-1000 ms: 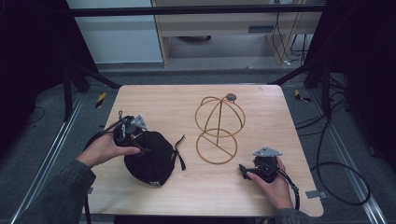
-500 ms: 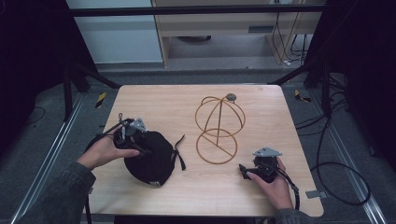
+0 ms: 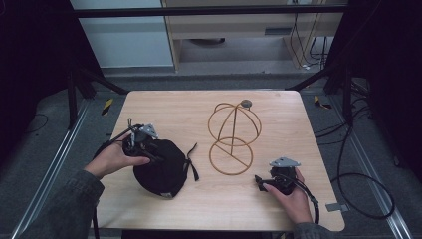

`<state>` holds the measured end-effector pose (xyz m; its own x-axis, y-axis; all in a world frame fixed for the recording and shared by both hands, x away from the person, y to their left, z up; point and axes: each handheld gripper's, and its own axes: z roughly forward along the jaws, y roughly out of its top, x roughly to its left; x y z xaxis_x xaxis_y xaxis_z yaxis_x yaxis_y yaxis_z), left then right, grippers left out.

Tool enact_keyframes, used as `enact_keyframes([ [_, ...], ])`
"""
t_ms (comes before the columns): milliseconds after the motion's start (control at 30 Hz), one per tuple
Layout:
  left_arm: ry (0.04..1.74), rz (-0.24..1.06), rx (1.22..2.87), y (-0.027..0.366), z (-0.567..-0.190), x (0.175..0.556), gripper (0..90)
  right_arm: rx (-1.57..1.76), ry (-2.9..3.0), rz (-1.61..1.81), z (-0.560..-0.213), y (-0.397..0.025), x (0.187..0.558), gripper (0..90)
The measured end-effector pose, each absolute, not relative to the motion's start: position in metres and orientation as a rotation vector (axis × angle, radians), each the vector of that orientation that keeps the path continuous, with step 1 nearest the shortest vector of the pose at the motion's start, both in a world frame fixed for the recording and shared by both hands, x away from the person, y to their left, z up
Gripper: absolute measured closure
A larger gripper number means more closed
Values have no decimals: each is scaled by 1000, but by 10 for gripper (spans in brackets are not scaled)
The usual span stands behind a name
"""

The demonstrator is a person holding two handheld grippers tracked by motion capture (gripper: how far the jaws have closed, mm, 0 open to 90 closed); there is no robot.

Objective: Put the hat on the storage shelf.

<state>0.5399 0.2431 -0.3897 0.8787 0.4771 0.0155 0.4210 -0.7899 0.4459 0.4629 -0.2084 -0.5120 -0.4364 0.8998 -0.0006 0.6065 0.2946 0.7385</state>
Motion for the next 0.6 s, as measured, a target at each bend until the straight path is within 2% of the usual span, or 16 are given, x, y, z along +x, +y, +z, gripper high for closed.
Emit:
enact_keyframes([
  [300,653,150,2622,238,-395,541,618,1347,2151,948,-512,-208,463,88],
  [600,667,145,2642,237,-396,542,712,1347,2151,949,-512,-208,463,88],
])
